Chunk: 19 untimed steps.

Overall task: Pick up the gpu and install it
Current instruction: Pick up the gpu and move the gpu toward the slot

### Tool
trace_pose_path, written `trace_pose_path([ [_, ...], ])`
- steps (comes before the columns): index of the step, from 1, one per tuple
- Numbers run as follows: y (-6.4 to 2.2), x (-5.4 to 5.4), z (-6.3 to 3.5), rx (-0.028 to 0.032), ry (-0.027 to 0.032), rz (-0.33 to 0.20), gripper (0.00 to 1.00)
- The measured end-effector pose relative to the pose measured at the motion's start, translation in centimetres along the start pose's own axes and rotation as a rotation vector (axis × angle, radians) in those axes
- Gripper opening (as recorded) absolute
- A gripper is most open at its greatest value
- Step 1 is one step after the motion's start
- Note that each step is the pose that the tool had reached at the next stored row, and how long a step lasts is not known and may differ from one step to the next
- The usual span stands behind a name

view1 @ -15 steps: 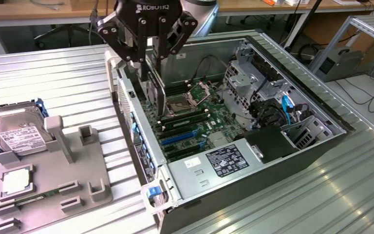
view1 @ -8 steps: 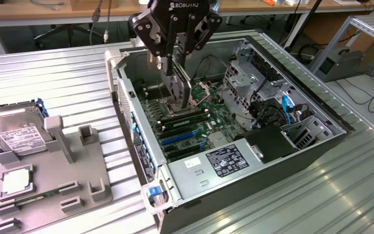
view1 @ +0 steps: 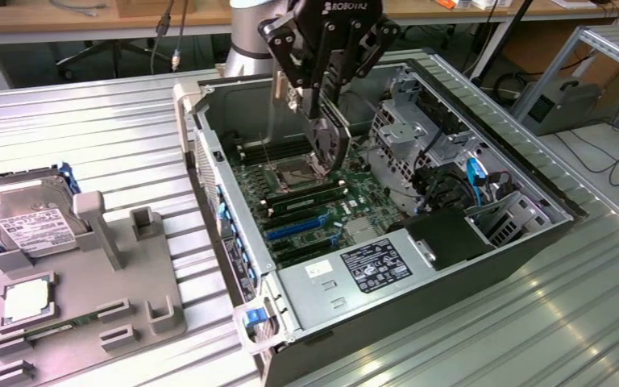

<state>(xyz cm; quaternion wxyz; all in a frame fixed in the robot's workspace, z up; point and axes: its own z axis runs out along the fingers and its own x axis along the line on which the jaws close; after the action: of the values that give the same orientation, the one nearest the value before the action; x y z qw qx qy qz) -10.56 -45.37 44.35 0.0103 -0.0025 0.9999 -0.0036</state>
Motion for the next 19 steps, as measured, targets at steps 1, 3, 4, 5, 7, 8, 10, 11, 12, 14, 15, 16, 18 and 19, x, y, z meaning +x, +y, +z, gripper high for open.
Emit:
trace_pose_path([
  [1,0.02,-0.7,0.02,0.0000,0.0000,0.000,0.27],
  [3,0.05,-2.2,0.04,0.0000,0.0000,-0.002,0.27],
  [4,0.05,-2.8,0.06,-0.0001,0.0000,-0.002,0.27],
  [5,0.06,-3.2,0.07,-0.0001,-0.0001,-0.002,0.27],
  [7,0.07,-4.1,0.08,-0.0001,-0.0001,-0.003,0.27],
  [8,0.08,-4.8,0.10,-0.0001,0.0000,-0.003,0.27],
  [10,0.10,-6.1,0.13,-0.0002,-0.0001,-0.004,0.27],
  [11,0.11,-6.7,0.14,-0.0002,0.0000,-0.005,0.27],
  [12,0.12,-7.3,0.15,-0.0003,-0.0001,-0.005,0.27],
  [14,0.13,-8.3,0.17,-0.0003,-0.0001,-0.006,0.27],
  [15,0.14,-8.7,0.18,-0.0003,-0.0001,-0.006,0.27],
  [16,0.14,-9.0,0.18,-0.0002,-0.0001,-0.007,0.27],
  [18,0.16,-9.8,0.20,-0.0003,0.0000,-0.007,0.27],
  [19,0.16,-10.4,0.21,-0.0003,-0.0001,-0.008,0.27],
])
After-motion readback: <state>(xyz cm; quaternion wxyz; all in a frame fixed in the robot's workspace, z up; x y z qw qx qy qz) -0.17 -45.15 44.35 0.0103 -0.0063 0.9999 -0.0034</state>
